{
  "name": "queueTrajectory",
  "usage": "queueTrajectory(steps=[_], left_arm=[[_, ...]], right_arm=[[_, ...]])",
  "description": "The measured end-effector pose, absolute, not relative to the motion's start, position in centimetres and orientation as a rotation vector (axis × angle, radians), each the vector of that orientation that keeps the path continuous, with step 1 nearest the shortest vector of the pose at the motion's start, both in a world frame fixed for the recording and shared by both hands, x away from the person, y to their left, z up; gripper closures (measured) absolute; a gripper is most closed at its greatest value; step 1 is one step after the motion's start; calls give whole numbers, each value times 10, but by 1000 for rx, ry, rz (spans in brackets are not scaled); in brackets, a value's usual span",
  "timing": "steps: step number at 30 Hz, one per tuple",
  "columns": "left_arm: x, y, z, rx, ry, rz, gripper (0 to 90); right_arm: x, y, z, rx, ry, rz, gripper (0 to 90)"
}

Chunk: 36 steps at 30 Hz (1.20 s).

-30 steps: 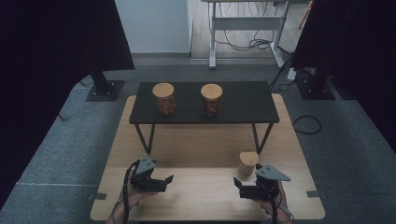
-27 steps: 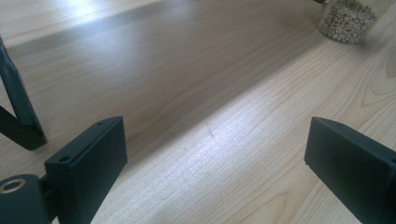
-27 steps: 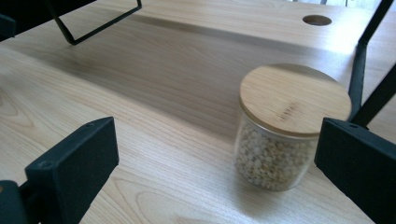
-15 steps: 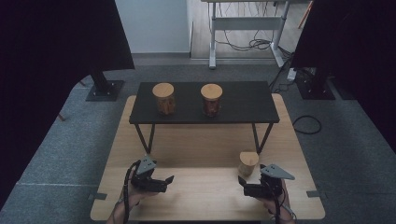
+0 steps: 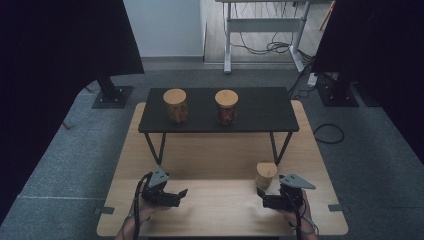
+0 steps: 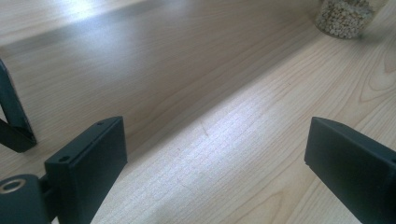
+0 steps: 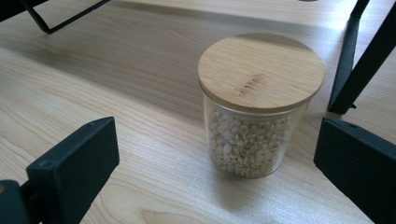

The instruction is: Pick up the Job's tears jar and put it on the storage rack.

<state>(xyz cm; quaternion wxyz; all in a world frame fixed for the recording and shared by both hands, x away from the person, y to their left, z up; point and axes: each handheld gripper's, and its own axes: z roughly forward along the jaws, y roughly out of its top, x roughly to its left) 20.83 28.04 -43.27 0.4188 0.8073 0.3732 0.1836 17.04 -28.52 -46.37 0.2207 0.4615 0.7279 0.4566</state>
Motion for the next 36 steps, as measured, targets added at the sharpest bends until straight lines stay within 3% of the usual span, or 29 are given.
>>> queueTrajectory(steps=[36], left_arm=[[209, 279, -434, 2037, 949, 475, 53]], right_arm=[[221, -292, -481, 1229, 2087, 1227, 6]])
